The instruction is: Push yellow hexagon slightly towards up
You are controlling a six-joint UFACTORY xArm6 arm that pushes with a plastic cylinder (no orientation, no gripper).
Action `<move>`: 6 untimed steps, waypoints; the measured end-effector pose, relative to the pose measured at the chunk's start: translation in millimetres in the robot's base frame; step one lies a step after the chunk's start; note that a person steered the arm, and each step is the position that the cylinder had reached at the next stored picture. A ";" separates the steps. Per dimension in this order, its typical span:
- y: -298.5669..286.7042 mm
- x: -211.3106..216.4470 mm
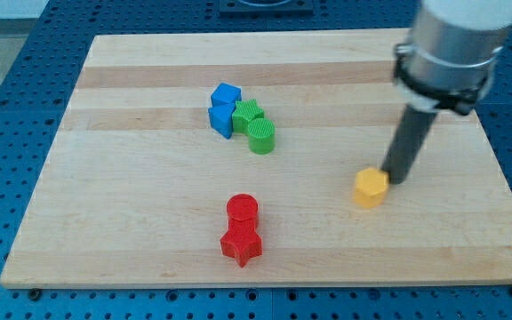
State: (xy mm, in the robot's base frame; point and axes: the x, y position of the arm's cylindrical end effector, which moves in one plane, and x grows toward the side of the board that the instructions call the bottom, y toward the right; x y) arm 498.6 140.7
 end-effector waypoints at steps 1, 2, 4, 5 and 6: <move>-29.5 9.3; -61.3 31.6; -8.6 33.9; 14.1 47.1; -31.0 83.8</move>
